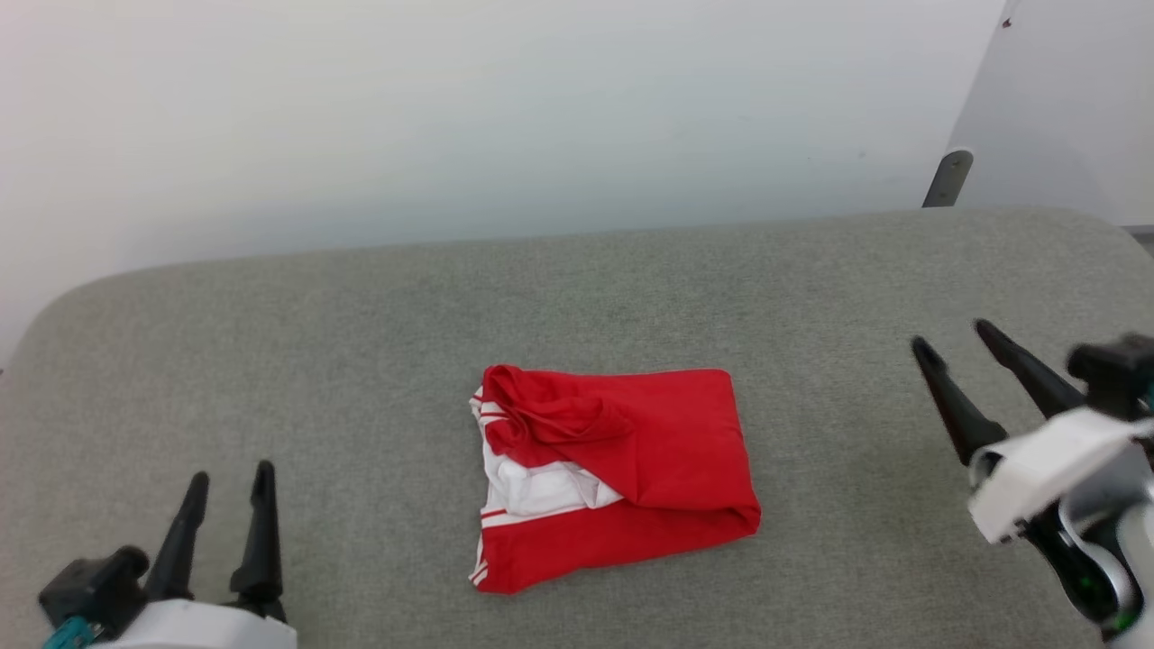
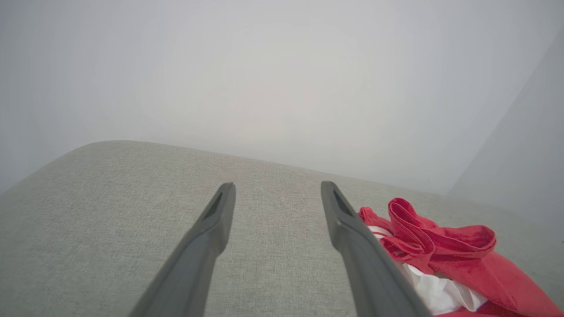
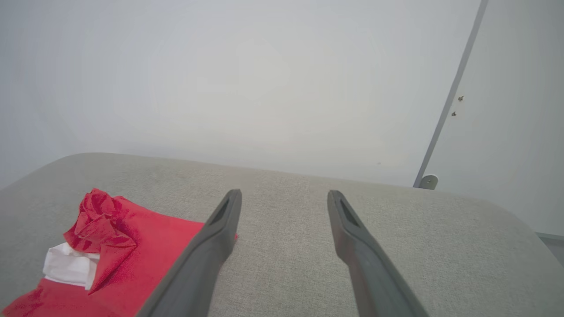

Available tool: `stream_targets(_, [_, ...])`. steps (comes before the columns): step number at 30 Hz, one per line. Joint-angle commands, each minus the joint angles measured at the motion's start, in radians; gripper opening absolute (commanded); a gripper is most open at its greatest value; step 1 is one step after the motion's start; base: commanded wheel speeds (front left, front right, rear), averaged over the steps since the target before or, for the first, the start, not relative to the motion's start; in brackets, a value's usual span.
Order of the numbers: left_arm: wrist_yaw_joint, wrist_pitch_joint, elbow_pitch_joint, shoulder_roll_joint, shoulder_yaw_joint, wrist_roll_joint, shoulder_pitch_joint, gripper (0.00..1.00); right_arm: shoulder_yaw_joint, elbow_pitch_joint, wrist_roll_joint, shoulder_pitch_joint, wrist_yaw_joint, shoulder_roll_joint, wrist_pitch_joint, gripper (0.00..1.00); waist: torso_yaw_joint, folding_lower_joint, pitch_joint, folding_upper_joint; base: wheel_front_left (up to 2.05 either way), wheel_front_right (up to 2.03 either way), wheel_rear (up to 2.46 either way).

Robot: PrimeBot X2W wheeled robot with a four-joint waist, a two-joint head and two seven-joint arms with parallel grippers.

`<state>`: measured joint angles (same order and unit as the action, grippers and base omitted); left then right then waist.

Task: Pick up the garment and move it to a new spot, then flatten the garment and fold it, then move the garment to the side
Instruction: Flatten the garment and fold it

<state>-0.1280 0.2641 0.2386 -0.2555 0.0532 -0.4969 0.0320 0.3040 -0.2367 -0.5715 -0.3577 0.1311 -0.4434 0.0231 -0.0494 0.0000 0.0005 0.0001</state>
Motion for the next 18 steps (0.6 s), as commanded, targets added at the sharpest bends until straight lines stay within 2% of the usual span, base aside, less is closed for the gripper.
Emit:
stream_targets(1, [-0.003, -0.001, -0.007, -0.003, 0.011, 0.006, -0.016, 1.0, -0.02, 0.006, 0.008, 0.032, -0.001, 0.0, -0.021, 1.0, -0.008, 0.0, -0.01, -0.0001, 0.0, 0.0, 0.0])
stream_targets(11, [-0.003, -0.001, -0.028, -0.017, 0.041, 0.023, -0.072, 1.0, -0.168, 0.038, 0.05, 0.216, -0.001, 0.022, -0.092, 1.0, -0.004, 0.0, -0.018, -0.0001, 0.0, 0.0, 0.0])
stream_targets(18, [-0.003, -0.001, -0.037, -0.014, 0.056, 0.041, -0.086, 1.0, -0.226, 0.081, 0.074, 0.286, -0.001, 0.056, -0.084, 1.0, -0.004, 0.0, -0.018, -0.0001, 0.0, 0.0, 0.0])
